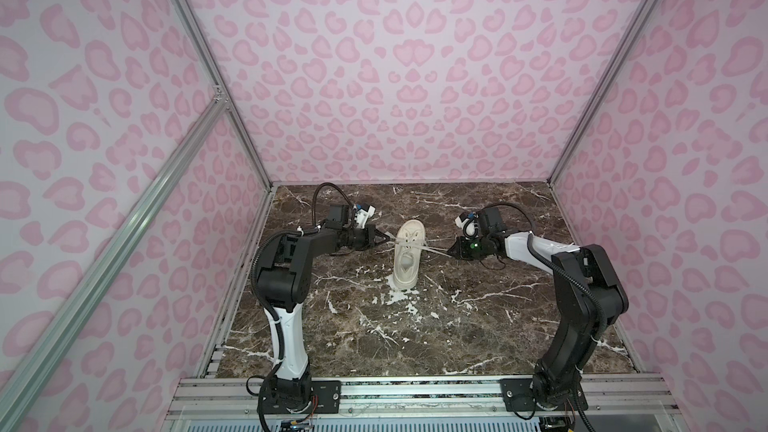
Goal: Tie the shoes
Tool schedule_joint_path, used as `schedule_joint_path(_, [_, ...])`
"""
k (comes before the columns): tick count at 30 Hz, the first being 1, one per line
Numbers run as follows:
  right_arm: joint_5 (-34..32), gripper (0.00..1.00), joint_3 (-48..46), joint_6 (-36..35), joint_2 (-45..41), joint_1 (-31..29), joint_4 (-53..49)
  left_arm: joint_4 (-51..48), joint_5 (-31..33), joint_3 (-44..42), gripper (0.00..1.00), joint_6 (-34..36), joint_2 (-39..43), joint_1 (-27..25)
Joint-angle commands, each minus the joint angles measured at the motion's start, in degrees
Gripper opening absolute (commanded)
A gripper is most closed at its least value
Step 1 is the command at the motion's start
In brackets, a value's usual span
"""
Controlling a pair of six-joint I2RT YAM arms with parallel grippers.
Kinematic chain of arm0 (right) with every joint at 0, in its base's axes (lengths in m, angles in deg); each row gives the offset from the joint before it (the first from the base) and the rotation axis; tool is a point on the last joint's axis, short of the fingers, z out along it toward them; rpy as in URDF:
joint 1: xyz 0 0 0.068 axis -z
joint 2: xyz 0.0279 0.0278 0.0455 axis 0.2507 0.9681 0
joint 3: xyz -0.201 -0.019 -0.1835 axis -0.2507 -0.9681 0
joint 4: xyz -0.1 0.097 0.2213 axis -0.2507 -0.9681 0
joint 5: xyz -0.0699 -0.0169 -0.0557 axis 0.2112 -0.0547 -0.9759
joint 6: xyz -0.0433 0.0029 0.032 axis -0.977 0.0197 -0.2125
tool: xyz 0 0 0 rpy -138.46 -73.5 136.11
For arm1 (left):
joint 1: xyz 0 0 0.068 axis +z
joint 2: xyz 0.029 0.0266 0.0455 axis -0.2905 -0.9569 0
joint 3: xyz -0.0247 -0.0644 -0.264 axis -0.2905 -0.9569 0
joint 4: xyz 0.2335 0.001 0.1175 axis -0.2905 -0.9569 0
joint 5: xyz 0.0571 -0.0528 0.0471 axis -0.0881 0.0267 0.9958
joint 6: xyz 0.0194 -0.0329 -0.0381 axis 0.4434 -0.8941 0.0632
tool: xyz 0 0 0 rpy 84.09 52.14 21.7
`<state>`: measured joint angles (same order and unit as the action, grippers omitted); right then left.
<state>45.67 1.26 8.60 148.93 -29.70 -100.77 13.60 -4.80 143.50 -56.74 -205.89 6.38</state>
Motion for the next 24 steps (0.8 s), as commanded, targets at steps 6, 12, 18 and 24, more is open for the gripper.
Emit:
schedule_joint_path(6, [-9.2,0.0,-1.3,0.5,0.6,1.7,-4.6,1.0,6.5,-0.5,0.03,0.9,1.2,1.5])
schedule_joint_path(12, [-8.7,0.0,-1.0,1.5,1.2,1.0,-3.7,1.7,6.2,-0.5,0.03,0.3,1.0,1.3])
schedule_joint_path(18, [-8.3,0.0,-0.6,0.7,1.4,2.3,-4.3,0.8,6.3,-0.9,0.03,1.2,1.3,1.4])
schedule_joint_path(24, [-8.6,0.0,-0.4,0.6,1.9,1.1,-4.5,0.8,6.3,-0.5,0.03,1.1,1.2,1.3])
